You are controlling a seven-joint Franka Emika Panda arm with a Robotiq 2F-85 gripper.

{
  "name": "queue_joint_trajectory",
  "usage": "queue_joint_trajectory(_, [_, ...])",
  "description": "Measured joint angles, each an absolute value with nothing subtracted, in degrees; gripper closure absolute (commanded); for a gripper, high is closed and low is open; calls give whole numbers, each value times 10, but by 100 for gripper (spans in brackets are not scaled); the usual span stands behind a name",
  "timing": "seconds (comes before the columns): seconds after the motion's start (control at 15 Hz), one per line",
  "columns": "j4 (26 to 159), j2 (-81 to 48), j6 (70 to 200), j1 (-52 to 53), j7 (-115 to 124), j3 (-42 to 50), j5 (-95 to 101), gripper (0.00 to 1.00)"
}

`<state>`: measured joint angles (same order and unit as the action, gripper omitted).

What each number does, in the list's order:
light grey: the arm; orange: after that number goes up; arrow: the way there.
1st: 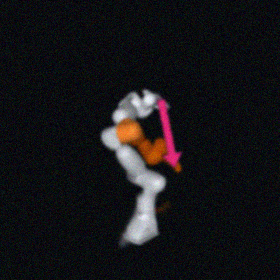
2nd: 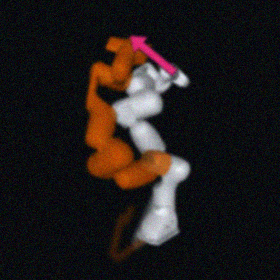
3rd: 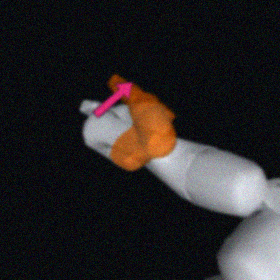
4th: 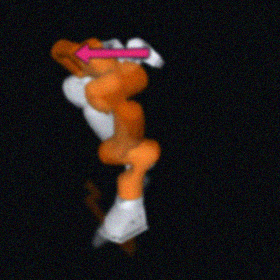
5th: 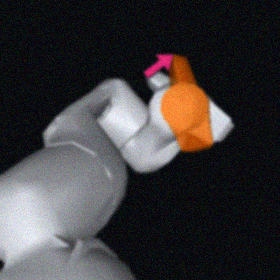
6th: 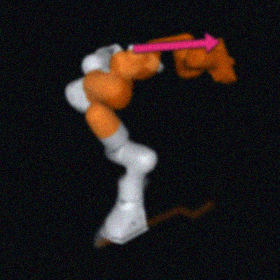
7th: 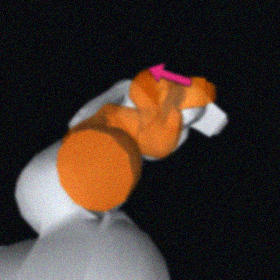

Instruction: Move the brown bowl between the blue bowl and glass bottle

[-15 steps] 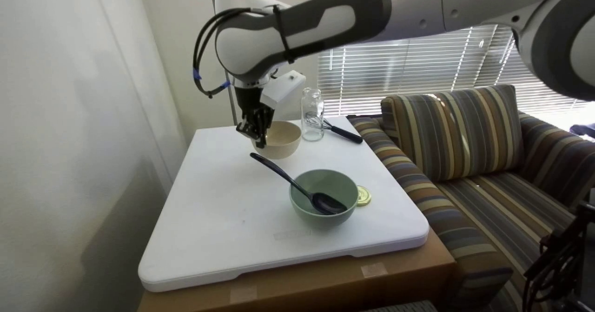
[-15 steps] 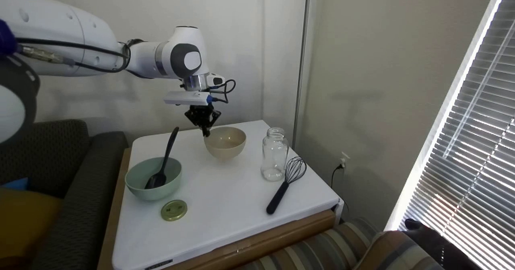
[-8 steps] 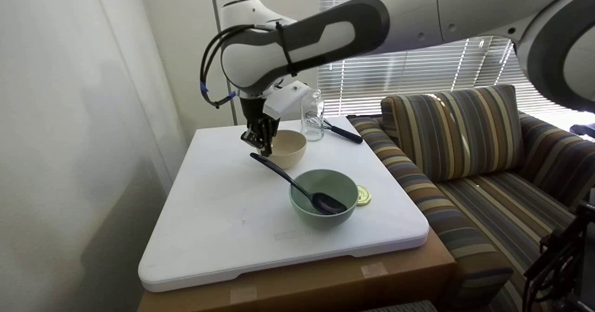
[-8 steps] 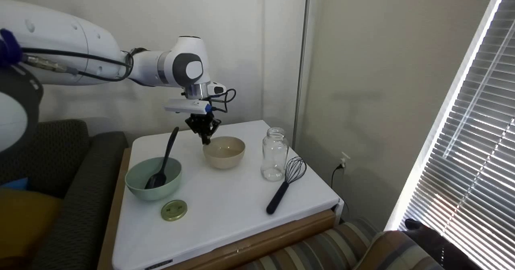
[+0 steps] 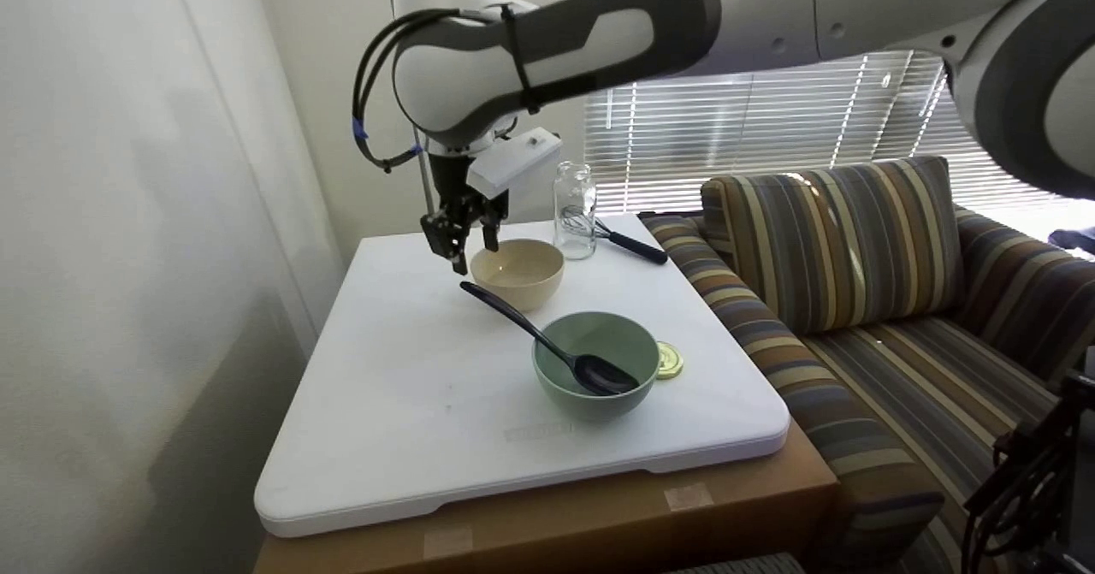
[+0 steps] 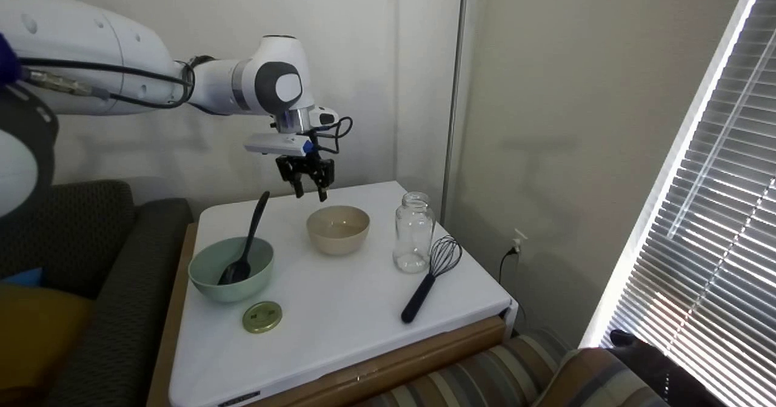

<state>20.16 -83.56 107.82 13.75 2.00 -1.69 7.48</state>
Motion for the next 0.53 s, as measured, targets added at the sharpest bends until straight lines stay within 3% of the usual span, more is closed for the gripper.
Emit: queue_joint_trajectory(0.53, [199, -720, 996, 180, 70, -8, 75, 0])
